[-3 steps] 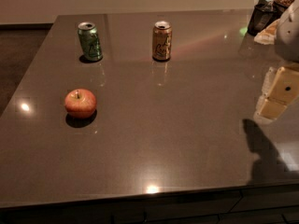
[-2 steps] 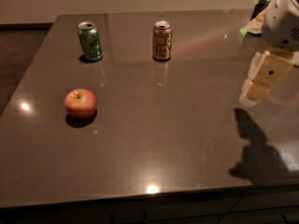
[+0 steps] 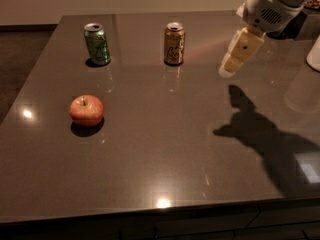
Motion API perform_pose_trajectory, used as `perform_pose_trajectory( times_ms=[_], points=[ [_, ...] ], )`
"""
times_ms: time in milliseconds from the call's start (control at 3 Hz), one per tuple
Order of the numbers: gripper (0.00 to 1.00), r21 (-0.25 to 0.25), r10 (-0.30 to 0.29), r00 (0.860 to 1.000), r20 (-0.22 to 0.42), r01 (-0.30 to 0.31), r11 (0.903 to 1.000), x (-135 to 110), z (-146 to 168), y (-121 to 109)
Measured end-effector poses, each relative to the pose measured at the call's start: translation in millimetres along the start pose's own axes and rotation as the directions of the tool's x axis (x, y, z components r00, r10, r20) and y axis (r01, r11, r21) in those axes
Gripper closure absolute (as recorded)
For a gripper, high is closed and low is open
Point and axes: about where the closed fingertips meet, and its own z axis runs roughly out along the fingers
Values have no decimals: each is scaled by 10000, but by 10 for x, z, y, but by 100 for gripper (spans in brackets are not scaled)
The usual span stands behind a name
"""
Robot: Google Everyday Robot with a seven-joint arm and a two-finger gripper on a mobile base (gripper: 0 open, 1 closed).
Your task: Move orange can near apple
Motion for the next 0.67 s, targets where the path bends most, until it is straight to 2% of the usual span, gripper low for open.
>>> perform_pose_trajectory(
  times_ms=[333, 667],
  points=[
    [0, 249, 821, 9941, 704, -840, 9962, -256, 461, -383],
    [0, 476, 1312, 9834, 1250, -1381, 9893, -428, 701, -578]
  ],
)
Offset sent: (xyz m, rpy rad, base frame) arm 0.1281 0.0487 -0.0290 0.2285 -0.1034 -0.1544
